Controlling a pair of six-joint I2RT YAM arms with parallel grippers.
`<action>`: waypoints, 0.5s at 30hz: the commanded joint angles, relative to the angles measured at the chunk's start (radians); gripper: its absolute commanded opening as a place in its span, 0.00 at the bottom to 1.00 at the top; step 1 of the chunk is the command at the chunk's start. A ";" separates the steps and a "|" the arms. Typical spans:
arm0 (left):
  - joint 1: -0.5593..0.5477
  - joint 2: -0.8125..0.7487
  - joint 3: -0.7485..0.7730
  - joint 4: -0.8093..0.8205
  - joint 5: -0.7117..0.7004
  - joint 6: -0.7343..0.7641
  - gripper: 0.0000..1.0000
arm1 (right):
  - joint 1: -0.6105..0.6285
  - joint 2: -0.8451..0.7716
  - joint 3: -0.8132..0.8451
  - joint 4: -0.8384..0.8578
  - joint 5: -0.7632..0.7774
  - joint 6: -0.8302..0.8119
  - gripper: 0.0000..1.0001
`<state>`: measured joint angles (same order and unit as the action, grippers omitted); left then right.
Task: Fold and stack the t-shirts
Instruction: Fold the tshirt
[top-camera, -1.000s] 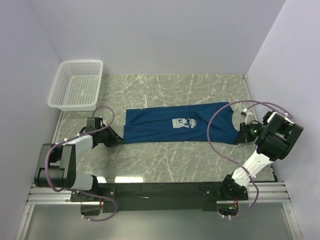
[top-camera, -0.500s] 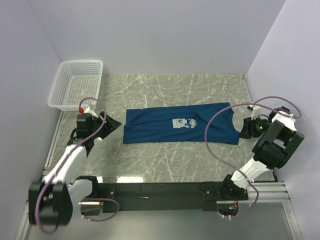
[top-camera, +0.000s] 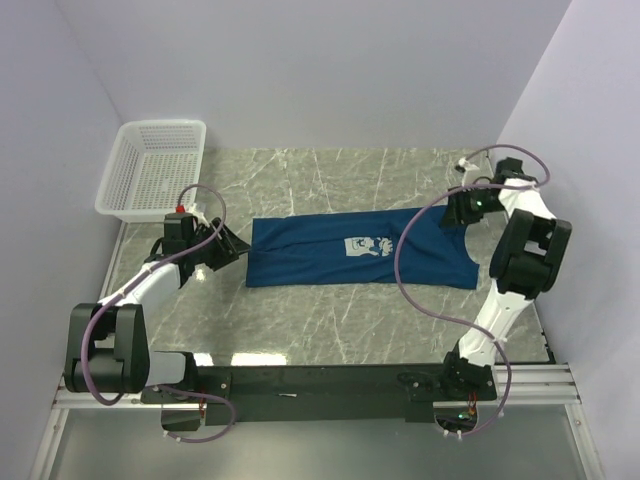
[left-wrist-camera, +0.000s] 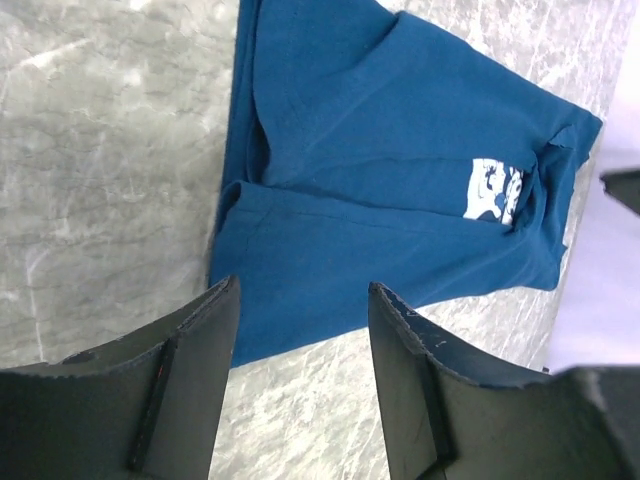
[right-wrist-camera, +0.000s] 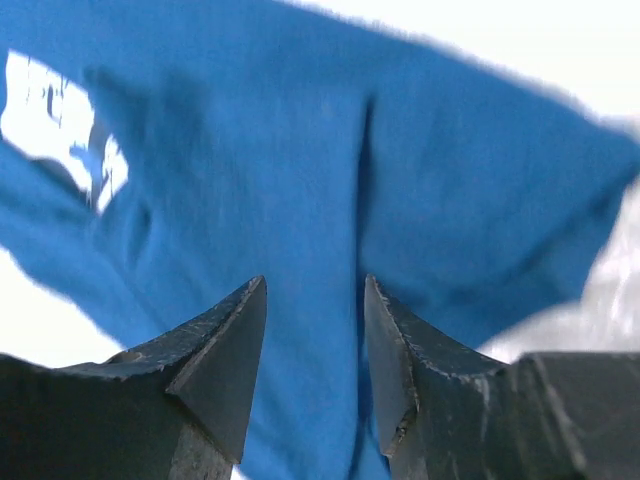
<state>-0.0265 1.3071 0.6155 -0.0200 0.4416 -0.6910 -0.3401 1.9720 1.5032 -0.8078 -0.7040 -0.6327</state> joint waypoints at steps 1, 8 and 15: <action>0.004 -0.038 0.009 0.023 0.046 0.030 0.59 | 0.055 0.050 0.083 0.059 0.061 0.132 0.51; 0.004 -0.144 0.020 -0.077 0.020 0.048 0.61 | 0.102 0.171 0.244 0.025 0.112 0.183 0.50; 0.008 -0.235 0.004 -0.120 0.006 0.050 0.62 | 0.122 0.229 0.281 0.007 0.126 0.199 0.50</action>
<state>-0.0250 1.1114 0.6155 -0.1143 0.4488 -0.6670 -0.2291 2.1784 1.7317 -0.7864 -0.5907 -0.4541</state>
